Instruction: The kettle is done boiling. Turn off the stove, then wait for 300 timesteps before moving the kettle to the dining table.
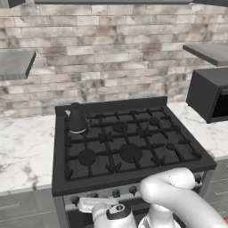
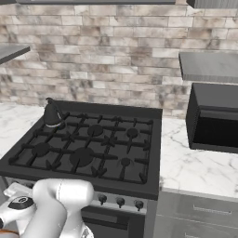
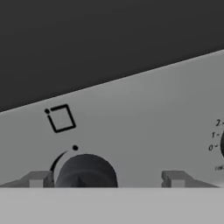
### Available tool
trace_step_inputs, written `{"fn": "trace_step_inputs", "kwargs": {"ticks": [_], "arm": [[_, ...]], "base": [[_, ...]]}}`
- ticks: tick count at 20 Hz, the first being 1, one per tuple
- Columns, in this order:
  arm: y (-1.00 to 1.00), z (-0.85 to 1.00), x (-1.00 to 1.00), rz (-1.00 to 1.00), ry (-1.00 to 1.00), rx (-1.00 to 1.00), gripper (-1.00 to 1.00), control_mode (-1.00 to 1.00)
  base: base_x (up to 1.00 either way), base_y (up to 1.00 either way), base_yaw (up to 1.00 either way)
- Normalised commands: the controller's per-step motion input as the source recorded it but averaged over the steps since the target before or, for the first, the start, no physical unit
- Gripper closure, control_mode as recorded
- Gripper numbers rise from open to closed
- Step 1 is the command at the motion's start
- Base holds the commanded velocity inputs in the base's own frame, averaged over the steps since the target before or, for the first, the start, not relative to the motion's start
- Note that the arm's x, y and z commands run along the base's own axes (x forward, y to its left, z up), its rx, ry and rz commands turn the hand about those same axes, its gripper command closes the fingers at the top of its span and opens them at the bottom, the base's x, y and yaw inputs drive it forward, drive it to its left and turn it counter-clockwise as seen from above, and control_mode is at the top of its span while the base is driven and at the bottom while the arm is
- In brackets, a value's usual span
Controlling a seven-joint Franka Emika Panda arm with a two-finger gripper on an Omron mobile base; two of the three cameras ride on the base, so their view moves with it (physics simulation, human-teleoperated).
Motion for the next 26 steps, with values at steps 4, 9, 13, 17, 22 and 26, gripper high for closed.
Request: {"fn": "trace_step_inputs", "kwargs": {"ticks": [4, 9, 13, 17, 22, 26], "arm": [[0.08, 0.00, -0.19, 0.00, -0.03, 0.03, -1.00, -1.00], [0.11, 0.00, 0.00, 0.00, 0.00, 0.01, -1.00, -1.00], [0.01, 0.00, -0.03, 0.01, -0.01, 0.05, -1.00, -1.00], [0.00, 0.05, -0.31, 0.00, -0.08, 0.04, -1.00, -1.00], [0.00, 0.10, -0.40, 0.00, -0.10, 0.03, -1.00, -1.00], [0.00, 0.18, -0.53, 0.00, -0.14, 0.02, -1.00, -1.00]], "base": [[0.00, 0.00, 0.00], [0.00, 0.00, 0.00], [0.00, 0.00, 0.00], [0.00, 0.00, 0.00], [0.00, 0.00, 0.00], [0.00, 0.00, 0.00]]}}
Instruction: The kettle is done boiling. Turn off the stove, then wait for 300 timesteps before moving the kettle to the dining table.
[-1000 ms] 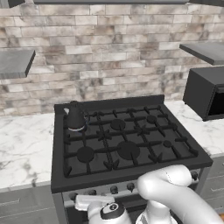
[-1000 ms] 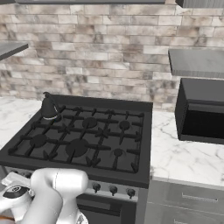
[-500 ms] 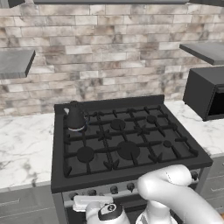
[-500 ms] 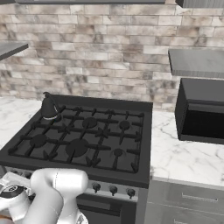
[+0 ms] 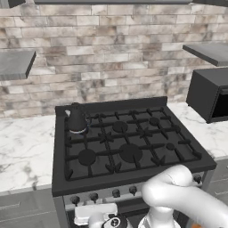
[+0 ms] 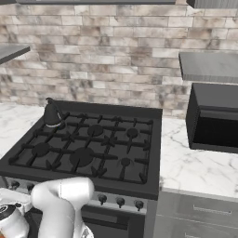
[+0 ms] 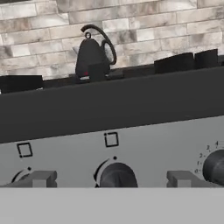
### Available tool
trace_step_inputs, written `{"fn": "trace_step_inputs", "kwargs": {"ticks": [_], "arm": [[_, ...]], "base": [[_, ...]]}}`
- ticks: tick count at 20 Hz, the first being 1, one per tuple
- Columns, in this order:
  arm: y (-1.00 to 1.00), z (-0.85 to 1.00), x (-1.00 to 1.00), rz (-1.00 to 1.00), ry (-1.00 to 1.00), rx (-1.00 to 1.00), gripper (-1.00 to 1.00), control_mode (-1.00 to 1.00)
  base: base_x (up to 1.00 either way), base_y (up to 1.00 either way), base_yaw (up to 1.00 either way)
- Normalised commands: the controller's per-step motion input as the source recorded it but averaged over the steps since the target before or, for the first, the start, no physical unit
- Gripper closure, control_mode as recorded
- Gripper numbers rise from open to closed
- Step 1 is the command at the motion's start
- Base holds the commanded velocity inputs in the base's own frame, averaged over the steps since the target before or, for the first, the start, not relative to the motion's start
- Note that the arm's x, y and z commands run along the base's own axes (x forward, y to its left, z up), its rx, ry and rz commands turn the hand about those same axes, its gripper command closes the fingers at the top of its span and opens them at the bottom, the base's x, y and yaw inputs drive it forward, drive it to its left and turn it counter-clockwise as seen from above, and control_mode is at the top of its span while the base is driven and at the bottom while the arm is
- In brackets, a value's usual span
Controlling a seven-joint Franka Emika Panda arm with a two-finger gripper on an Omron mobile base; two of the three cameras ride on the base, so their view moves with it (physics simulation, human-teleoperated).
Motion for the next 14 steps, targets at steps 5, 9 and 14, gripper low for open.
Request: {"fn": "trace_step_inputs", "kwargs": {"ticks": [5, 9, 14], "arm": [[0.00, 0.27, -0.55, -0.01, -0.15, 0.01, -1.00, -1.00], [0.00, 0.49, -0.46, -0.02, -0.15, 0.02, -1.00, -1.00], [0.00, 0.66, -0.32, -0.01, -0.11, 0.04, -1.00, -1.00]], "base": [[0.00, 0.00, 0.00], [0.00, 0.00, 0.00], [0.00, 0.00, 0.00]]}}
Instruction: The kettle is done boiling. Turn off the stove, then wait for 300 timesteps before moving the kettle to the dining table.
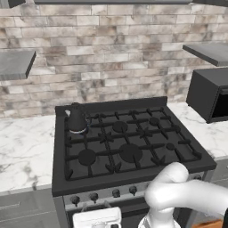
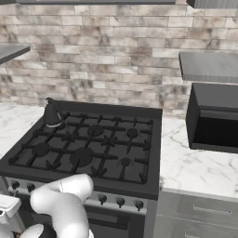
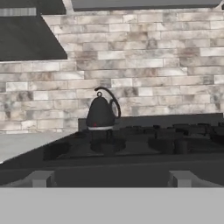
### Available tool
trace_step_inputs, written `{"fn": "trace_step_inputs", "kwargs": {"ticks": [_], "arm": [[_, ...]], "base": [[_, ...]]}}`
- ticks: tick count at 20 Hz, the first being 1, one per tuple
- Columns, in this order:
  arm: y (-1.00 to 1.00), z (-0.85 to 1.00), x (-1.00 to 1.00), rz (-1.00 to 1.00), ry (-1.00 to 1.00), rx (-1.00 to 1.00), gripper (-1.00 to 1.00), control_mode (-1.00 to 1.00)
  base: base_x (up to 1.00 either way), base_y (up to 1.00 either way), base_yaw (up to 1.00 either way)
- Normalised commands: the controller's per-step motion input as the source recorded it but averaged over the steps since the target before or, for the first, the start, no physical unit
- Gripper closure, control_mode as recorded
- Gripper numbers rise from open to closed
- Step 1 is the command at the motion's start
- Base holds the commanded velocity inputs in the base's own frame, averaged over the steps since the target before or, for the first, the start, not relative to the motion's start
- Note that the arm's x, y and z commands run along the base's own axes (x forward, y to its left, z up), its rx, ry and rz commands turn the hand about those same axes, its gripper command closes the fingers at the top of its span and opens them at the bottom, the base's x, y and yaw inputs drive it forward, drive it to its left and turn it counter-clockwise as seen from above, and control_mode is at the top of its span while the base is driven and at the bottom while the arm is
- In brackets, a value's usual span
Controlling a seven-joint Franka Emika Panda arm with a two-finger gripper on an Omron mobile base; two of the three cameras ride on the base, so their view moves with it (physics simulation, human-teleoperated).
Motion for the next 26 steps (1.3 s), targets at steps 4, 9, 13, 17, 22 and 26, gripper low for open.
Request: {"fn": "trace_step_inputs", "kwargs": {"ticks": [4, 9, 13, 17, 22, 26], "arm": [[-0.03, 0.76, -0.17, -0.01, -0.07, 0.06, -1.00, -1.00], [-0.05, 0.72, -0.08, 0.00, -0.01, 0.06, -1.00, -1.00], [-0.01, 0.77, -0.01, 0.00, 0.00, 0.05, -1.00, -1.00], [0.00, 0.77, 0.00, 0.00, 0.02, 0.04, -1.00, -1.00], [0.00, 0.70, 0.00, 0.00, 0.12, 0.05, -1.00, -1.00], [-0.02, 0.57, 0.00, 0.00, 0.18, 0.06, -1.00, -1.00]], "base": [[0.00, 0.00, 0.00], [0.00, 0.00, 0.00], [0.00, 0.00, 0.00], [0.00, 0.00, 0.00], [0.00, 0.00, 0.00], [0.00, 0.00, 0.00]]}}
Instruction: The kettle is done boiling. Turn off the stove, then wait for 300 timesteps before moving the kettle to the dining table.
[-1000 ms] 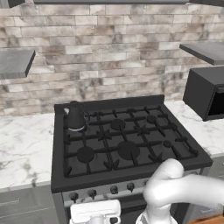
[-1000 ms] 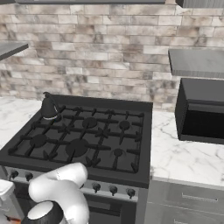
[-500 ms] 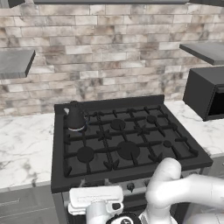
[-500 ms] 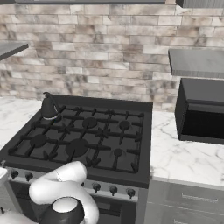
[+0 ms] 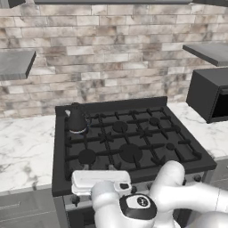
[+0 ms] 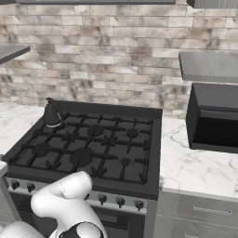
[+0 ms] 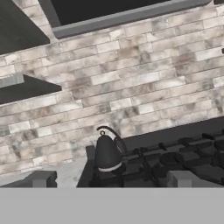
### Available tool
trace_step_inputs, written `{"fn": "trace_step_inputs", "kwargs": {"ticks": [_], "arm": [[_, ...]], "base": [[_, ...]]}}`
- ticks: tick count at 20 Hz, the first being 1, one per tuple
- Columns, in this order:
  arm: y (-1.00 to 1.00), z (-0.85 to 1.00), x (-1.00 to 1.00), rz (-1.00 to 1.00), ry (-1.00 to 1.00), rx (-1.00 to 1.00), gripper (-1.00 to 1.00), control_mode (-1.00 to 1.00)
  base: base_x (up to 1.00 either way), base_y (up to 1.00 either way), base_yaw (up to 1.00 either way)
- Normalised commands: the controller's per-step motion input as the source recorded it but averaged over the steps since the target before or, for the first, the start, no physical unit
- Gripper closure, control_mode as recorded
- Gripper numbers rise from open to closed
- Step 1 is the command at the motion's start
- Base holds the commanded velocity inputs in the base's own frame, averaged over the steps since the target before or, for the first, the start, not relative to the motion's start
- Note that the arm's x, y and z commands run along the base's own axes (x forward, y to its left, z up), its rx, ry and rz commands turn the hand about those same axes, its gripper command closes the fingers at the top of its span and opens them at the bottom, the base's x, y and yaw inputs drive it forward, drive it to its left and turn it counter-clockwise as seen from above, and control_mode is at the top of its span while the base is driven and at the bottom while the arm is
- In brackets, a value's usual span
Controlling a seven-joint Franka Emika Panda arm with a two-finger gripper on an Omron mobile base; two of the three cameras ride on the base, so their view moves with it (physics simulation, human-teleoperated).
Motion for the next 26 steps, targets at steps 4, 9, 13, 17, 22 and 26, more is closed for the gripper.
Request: {"fn": "trace_step_inputs", "kwargs": {"ticks": [4, 9, 13, 17, 22, 26], "arm": [[-0.08, 0.41, 0.00, 0.00, 0.21, 0.08, -1.00, -1.00], [-0.11, 0.37, 0.00, 0.00, 0.24, 0.08, -1.00, -1.00], [-0.17, 0.29, 0.00, 0.00, 0.23, 0.11, -1.00, -1.00], [-0.18, 0.32, 0.00, 0.01, 0.21, 0.10, -1.00, -1.00], [-0.13, 0.35, 0.00, 0.02, 0.21, 0.08, -1.00, -1.00], [-0.14, 0.33, 0.00, 0.03, 0.18, 0.06, -1.00, -1.00]], "base": [[0.00, 0.00, 0.00], [0.00, 0.00, 0.00], [0.00, 0.00, 0.00], [0.00, 0.00, 0.00], [0.00, 0.00, 0.00], [0.00, 0.00, 0.00]]}}
